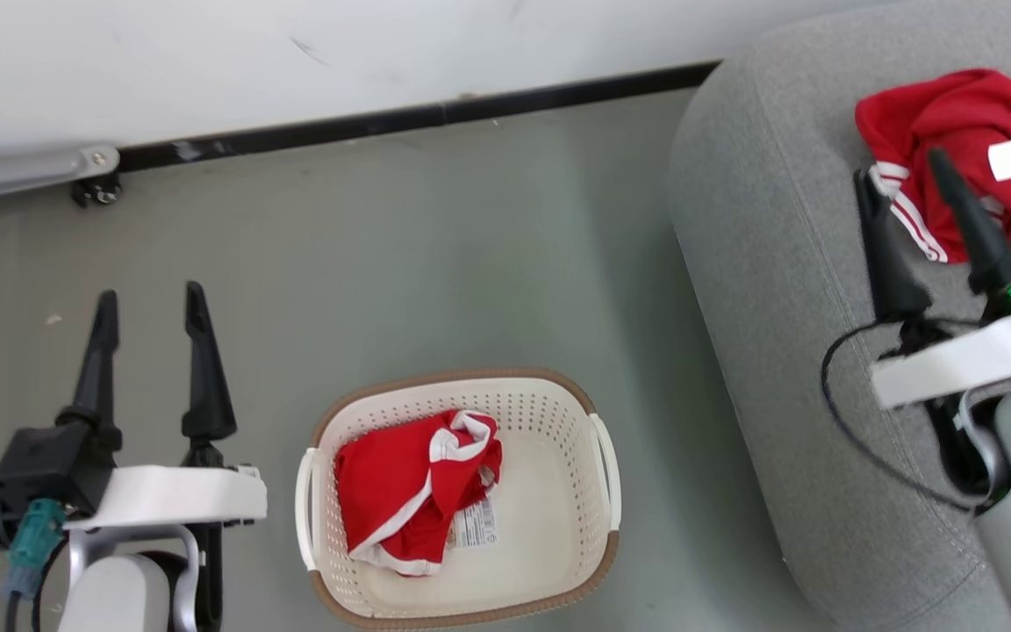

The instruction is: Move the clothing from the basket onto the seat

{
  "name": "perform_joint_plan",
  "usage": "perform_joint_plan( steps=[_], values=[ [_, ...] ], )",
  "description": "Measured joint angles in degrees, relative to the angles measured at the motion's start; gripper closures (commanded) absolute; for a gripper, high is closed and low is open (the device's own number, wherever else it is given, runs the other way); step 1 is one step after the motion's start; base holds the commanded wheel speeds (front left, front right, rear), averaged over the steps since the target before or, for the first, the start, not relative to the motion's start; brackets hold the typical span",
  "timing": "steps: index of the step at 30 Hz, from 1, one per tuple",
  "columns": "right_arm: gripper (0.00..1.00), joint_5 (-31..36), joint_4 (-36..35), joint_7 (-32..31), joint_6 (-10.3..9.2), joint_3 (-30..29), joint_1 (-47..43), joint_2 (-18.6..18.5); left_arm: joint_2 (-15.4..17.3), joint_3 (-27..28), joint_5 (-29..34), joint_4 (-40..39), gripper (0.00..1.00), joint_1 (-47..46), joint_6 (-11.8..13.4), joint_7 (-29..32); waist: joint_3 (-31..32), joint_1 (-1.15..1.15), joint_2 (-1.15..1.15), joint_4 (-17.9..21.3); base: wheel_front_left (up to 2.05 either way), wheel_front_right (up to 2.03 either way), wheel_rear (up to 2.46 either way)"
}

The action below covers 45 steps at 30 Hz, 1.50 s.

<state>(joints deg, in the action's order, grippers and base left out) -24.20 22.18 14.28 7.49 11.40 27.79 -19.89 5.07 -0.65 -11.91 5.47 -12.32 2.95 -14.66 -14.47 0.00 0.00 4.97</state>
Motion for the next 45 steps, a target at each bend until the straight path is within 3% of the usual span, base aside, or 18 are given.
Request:
perform_joint_plan(
  steps=[14, 28, 45],
  values=[
    [0.0, 4.6, -1.5, 0.0, 0.0, -2.0, -9.2, 5.0, -1.2, -4.1, 1.9, 3.6, 0.0, 3.3, -1.0, 0.0, 6.1, 0.0, 0.0, -2.5, 0.0, 0.0, 0.0],
    [0.0, 8.7, -3.0, 0.0, 0.0, -6.1, -19.7, 12.3, -1.7, -5.9, 2.1, 5.9, 0.0, 8.0, -2.0, 0.0, 11.8, 0.0, 0.0, -3.7, 0.0, 0.0, 0.0],
    [0.0, 13.7, -4.3, 0.0, 0.0, -8.9, -26.3, 14.8, -1.9, -6.0, 2.1, 6.5, 0.0, 11.2, -2.0, 0.0, 15.6, 0.0, 0.0, -3.2, 0.0, 0.0, 0.0]
  ],
)
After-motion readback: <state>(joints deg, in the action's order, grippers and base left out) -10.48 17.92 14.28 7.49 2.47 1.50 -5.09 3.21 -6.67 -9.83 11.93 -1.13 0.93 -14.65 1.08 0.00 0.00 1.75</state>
